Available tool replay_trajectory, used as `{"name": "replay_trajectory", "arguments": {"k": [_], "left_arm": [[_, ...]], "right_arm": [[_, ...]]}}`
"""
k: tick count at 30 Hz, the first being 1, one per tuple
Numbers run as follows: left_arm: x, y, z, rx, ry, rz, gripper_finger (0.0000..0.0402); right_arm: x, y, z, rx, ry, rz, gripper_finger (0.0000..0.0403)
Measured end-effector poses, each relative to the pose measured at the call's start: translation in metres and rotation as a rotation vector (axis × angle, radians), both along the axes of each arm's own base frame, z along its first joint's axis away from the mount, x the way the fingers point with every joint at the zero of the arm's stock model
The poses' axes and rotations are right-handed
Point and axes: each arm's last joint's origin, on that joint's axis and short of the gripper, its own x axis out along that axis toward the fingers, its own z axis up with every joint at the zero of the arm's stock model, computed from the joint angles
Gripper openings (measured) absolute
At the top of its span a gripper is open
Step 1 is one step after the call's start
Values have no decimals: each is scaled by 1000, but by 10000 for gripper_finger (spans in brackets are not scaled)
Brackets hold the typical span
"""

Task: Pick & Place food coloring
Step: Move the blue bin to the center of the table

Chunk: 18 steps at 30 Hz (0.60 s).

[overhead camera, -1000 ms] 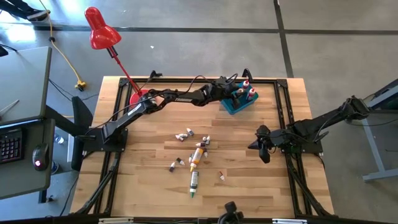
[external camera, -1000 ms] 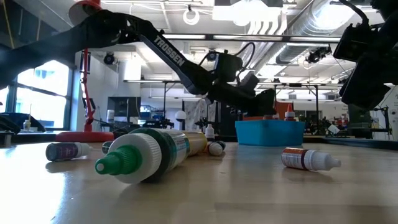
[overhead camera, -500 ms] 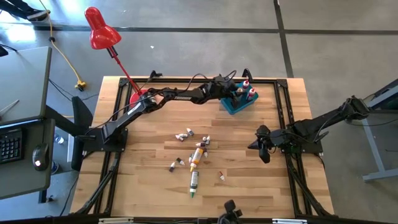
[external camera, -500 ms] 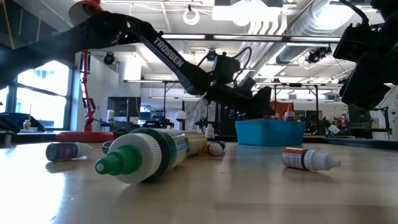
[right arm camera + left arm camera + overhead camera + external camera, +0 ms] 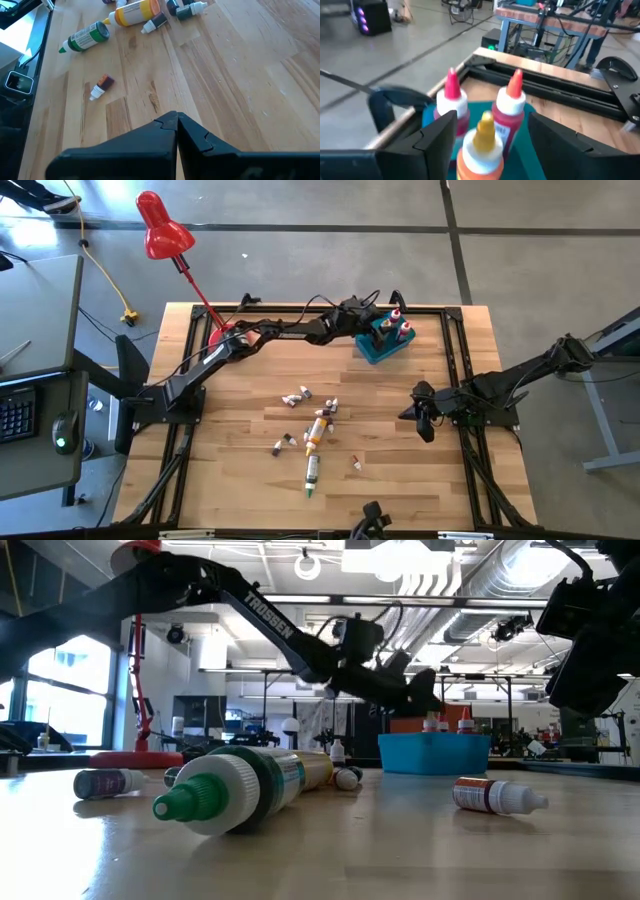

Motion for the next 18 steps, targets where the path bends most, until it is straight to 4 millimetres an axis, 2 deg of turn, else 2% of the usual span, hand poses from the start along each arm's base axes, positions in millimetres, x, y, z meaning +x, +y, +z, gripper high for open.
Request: {"name": "replay_trajectory", "arguments": {"k": [5, 9, 13, 18], "left_arm": [[-9, -2, 24, -1, 88, 18, 240], [-18, -3, 23, 14, 275, 69, 229], [-22, -6, 13, -25, 369, 43, 177], [-19, -11, 13, 9, 367, 40, 78]], "right_arm": [[0, 0, 0, -1, 0, 1, 0], [0, 0, 0, -6, -1, 1, 0], [0, -1, 0, -64, -13, -12, 0], [0, -2, 0, -78, -17, -29, 0]]}}
